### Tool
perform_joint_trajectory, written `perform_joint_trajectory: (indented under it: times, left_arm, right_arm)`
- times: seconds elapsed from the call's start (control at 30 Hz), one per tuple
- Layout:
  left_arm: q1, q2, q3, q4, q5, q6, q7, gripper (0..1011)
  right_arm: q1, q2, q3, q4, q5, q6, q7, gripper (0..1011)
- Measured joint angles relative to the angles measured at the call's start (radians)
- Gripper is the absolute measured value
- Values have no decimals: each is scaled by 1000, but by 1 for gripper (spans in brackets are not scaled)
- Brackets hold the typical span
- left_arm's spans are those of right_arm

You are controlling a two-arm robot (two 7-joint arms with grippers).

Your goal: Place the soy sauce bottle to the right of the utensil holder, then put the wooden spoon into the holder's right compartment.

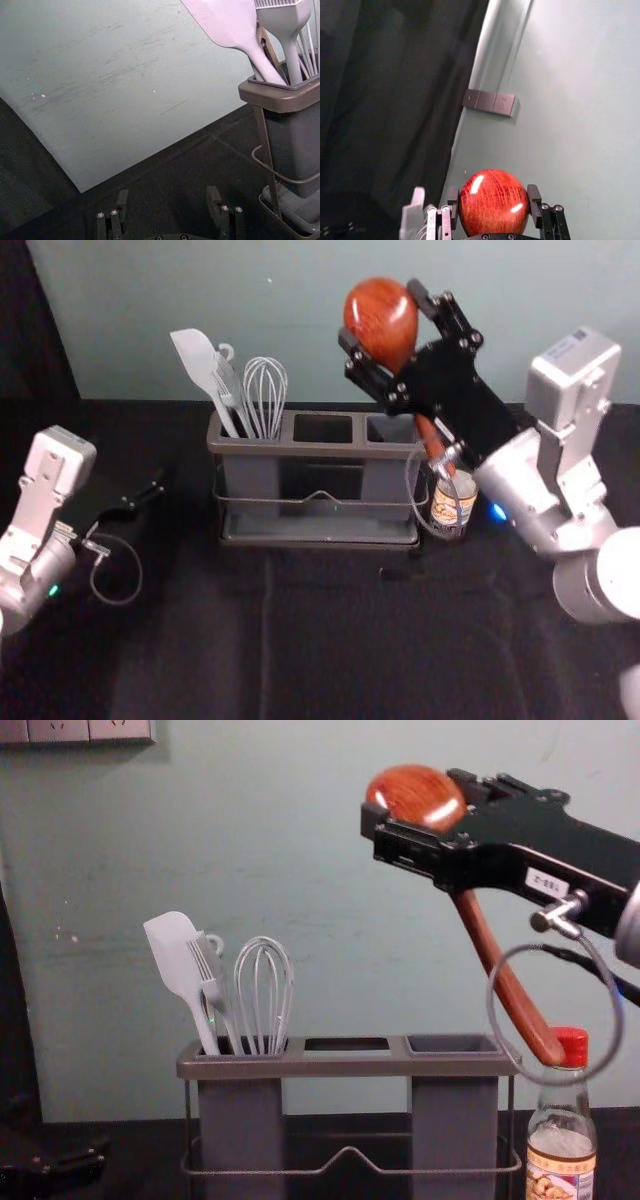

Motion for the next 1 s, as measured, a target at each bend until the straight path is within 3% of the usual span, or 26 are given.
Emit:
perform_joint_trajectory:
  times: [0.13, 0.23, 0.27, 0.3, 0.47, 1.0]
  left_arm:
    - [0, 0, 0, 0, 0, 0, 0, 1001]
    - [0, 0, 0, 0, 0, 0, 0, 1000]
    - [0, 0, 0, 0, 0, 0, 0, 1000]
    - [0, 0, 0, 0, 0, 0, 0, 1000]
    - [0, 0, 0, 0, 0, 0, 0, 1000]
    - [0, 0, 0, 0, 0, 0, 0, 1000]
  right_arm:
    - [62, -1, -12, 81, 15, -77, 15, 837]
    - [102, -17, -17, 159, 40, -167, 17, 837]
    - [102, -17, -17, 159, 40, -167, 17, 837]
    - [115, -31, -14, 191, 58, -210, 16, 837]
    - [143, -81, -1, 275, 132, -322, 23, 837]
    - [202, -179, 33, 495, 217, -509, 74, 836]
